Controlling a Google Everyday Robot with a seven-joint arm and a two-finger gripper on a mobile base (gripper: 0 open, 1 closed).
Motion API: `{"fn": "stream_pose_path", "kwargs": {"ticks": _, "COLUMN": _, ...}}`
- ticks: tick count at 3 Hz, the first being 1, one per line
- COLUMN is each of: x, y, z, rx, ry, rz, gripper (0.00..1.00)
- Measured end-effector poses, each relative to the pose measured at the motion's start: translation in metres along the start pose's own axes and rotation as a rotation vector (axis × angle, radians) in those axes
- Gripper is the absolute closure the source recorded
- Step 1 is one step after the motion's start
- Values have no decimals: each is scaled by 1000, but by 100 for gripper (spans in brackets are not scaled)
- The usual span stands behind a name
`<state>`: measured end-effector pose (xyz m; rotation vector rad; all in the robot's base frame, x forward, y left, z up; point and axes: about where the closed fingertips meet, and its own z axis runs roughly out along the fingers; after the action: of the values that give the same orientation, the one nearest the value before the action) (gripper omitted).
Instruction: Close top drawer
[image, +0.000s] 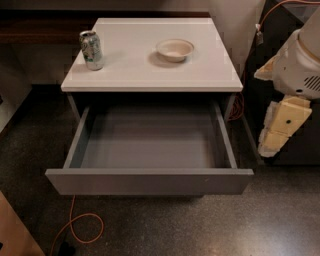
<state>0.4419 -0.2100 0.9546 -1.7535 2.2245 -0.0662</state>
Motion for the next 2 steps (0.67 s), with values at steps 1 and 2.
{"fn": "stream_pose_path", "kwargs": {"ticks": 1, "x": -6, "y": 5, "z": 27, "rx": -38, "ry": -11, "rz": -23, "gripper": 0}}
{"fn": "stream_pose_path", "kwargs": {"ticks": 2, "x": -12, "y": 11, "z": 54, "rx": -73, "ry": -33, "rz": -42, "gripper": 0}}
